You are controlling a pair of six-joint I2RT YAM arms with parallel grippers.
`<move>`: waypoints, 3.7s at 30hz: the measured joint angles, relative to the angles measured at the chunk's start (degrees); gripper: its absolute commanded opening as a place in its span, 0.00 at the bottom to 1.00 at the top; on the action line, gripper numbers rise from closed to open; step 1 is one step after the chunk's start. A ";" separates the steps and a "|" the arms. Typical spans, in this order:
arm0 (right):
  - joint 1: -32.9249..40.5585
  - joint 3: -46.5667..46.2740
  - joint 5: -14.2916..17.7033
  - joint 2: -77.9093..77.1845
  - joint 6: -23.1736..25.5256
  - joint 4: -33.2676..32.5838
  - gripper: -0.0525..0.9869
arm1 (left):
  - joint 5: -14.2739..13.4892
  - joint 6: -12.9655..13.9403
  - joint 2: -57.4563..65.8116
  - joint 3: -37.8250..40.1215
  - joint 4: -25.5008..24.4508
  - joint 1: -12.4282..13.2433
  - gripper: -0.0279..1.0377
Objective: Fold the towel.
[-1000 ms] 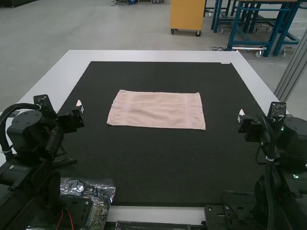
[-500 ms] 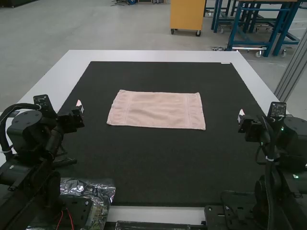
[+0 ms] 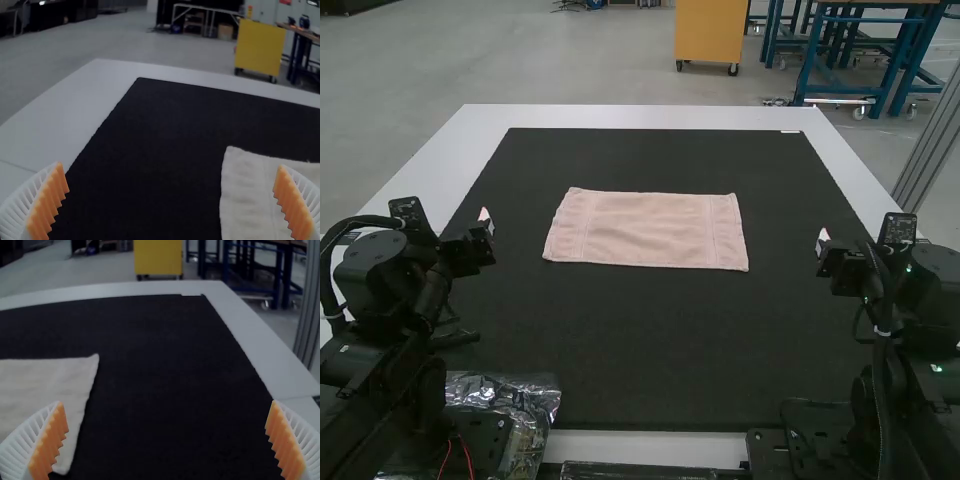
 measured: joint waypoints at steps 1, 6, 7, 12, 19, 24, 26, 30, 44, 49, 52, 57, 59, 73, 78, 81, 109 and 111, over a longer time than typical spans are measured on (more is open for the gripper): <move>0.00 0.00 -0.02 0.00 0.00 0.17 0.93 | -0.09 0.42 0.00 0.00 0.37 0.00 0.93; 0.00 0.00 0.52 0.02 0.00 7.78 0.93 | -0.17 7.37 0.00 0.00 4.44 0.00 0.93; 0.00 0.00 1.16 0.00 0.00 9.75 0.93 | -0.20 9.20 0.00 0.00 5.88 0.00 0.93; 0.00 0.00 4.85 0.00 -0.87 17.88 0.93 | -0.37 16.96 0.00 0.00 13.66 0.00 0.93; 0.00 0.00 6.47 0.00 -9.81 18.93 0.93 | -6.03 26.69 0.00 0.00 17.22 0.00 0.92; 0.00 0.00 4.72 0.02 -18.91 24.04 0.93 | -7.67 33.00 0.00 0.00 20.22 0.00 0.92; 0.00 0.13 3.30 0.00 -21.09 26.14 0.93 | -7.69 34.91 0.00 0.00 21.99 0.00 0.92; 0.00 4.15 1.70 0.66 -20.92 23.06 0.93 | -7.80 37.42 0.02 1.77 20.76 0.00 0.87; -0.61 44.96 0.42 44.17 -0.83 13.64 0.93 | -6.99 30.91 37.75 37.53 17.84 -5.75 0.93; -0.59 50.80 -3.23 57.86 3.43 6.03 0.93 | -0.98 17.53 55.65 46.56 9.11 -4.42 0.93; -0.59 50.84 -5.22 63.08 4.17 3.72 0.93 | 5.66 9.60 66.20 48.83 5.70 -0.87 0.93; -0.11 48.81 -7.41 65.99 4.07 4.15 0.93 | 16.83 1.33 77.59 48.83 6.14 6.97 0.93; 0.70 47.23 -7.74 67.12 4.04 4.59 0.93 | 19.56 -0.31 80.02 48.63 8.15 8.98 0.93; 10.95 41.79 -6.12 84.61 3.96 17.20 0.93 | 24.61 2.86 93.15 47.04 19.10 5.79 0.93; 13.20 42.56 -4.90 92.35 3.98 21.64 0.92 | 24.61 4.87 97.53 47.06 21.79 4.79 0.93; 13.79 44.19 -4.48 96.37 3.98 23.82 0.92 | 24.63 6.27 100.26 47.23 22.82 4.70 0.93; 13.94 64.08 -3.76 124.10 1.97 28.94 0.92 | 23.47 11.39 123.62 64.94 24.00 4.70 0.92; 13.94 65.16 -3.76 125.52 1.70 28.94 0.92 | 23.47 11.39 124.52 65.77 24.02 4.70 0.92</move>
